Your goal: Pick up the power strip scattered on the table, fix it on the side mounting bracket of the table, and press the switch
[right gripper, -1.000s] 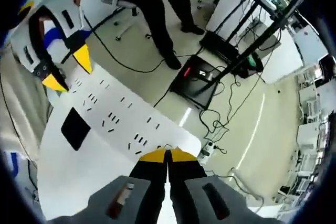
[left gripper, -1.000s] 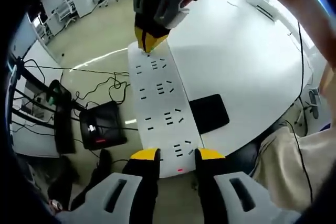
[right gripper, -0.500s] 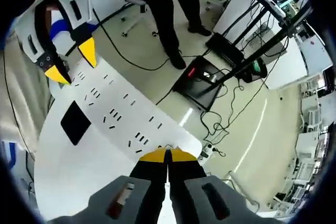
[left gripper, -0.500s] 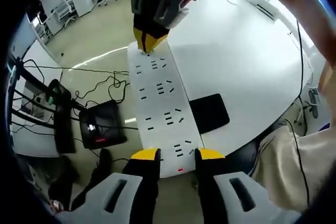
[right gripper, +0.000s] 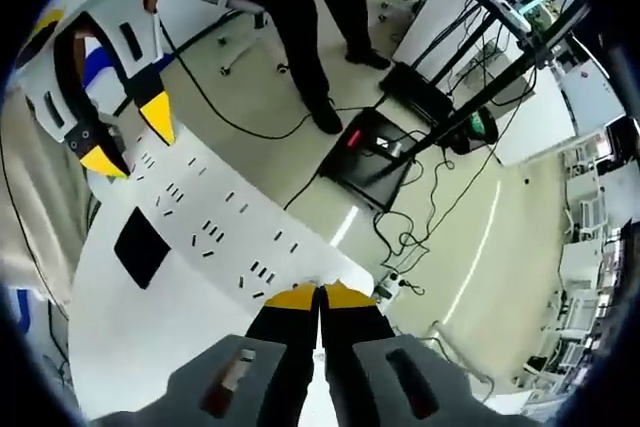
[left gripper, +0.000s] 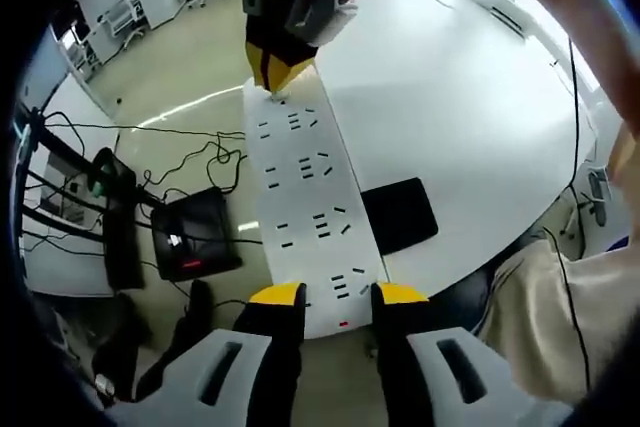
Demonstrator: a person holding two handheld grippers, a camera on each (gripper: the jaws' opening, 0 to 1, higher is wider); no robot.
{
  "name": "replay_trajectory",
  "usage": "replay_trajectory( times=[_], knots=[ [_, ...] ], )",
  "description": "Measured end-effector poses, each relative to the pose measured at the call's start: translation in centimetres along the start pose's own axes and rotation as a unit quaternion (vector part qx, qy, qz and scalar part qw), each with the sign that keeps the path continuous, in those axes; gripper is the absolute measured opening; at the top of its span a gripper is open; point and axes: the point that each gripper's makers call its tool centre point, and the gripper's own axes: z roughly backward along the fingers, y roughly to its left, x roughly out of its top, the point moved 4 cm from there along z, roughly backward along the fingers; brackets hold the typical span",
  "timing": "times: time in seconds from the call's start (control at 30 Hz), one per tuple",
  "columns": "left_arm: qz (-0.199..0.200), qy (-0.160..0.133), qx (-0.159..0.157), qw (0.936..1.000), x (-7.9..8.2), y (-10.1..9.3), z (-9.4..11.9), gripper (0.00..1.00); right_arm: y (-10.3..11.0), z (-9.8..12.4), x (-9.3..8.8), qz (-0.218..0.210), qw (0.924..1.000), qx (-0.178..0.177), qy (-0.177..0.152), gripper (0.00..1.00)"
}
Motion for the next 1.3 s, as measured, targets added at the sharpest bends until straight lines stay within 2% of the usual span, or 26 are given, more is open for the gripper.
replay_trajectory(
  times=[0.13, 0.33, 0.47, 0.6, 0.63, 0.67, 0.77, 0.83, 0.9, 0.97, 1.07, 1.23, 1.3],
  knots=[
    [0.0, 0.0, -0.001, 1.0, -0.1, -0.2, 0.1, 0.31, 0.0, 0.8, -0.2, -0.02, 0.9996, -0.015, -0.009, 0.0],
    [0.0, -0.004, -0.003, 1.0, -0.1, 0.1, 0.1, 0.31, 0.5, 2.1, -0.3, -0.048, 0.9973, -0.029, -0.047, 0.0],
    [0.003, -0.006, -0.001, 1.0, -0.1, 0.0, 0.2, 0.31, 1.1, 2.9, -0.2, -0.082, 0.9929, -0.026, -0.082, 0.0],
    [0.005, -0.021, -0.001, 0.9998, -0.4, 0.0, 0.4, 0.29, 1.2, 3.8, -0.2, -0.116, 0.985, -0.045, -0.119, 0.02],
    [0.003, -0.023, 0.0, 0.9997, -0.5, -0.1, 0.4, 0.29, 1.7, 4.4, -0.4, -0.135, 0.9793, -0.051, -0.142, 0.02],
    [0.004, -0.026, 0.002, 0.9997, -0.5, -0.1, 0.5, 0.29, 1.9, 4.7, -0.5, -0.142, 0.9766, -0.053, -0.152, 0.03],
    [0.004, -0.036, 0.004, 0.9993, -0.6, -0.3, 0.5, 0.29, 2.3, 5.5, -1.2, -0.145, 0.9729, -0.079, -0.162, 0.11],
    [0.01, -0.045, 0.001, 0.9989, -0.7, -0.3, 0.6, 0.29, 2.4, 6.3, -1.8, -0.153, 0.9676, -0.109, -0.17, 0.16],
    [0.006, -0.053, -0.001, 0.9986, -0.8, 0.0, 0.7, 0.29, 2.7, 7.2, -2.2, -0.167, 0.9611, -0.118, -0.186, 0.16],
    [0.005, -0.062, -0.003, 0.998, -0.8, 0.2, 0.7, 0.3, 2.9, 8.4, -2.6, -0.184, 0.9513, -0.136, -0.206, 0.17],
    [0.017, -0.083, -0.01, 0.9963, -0.9, 0.4, 0.8, 0.29, 3.2, 9.9, -3.6, -0.193, 0.9428, -0.158, -0.222, 0.18],
    [0.04, -0.119, -0.031, 0.9916, -0.9, 1.0, 0.8, 0.3, 4.9, 11.8, -4.9, -0.209, 0.9301, -0.177, -0.245, 0.2],
    [0.044, -0.127, -0.035, 0.9903, -0.9, 1.0, 0.8, 0.3, 4.9, 12.5, -5.5, -0.212, 0.9266, -0.181, -0.252, 0.2]
  ],
)
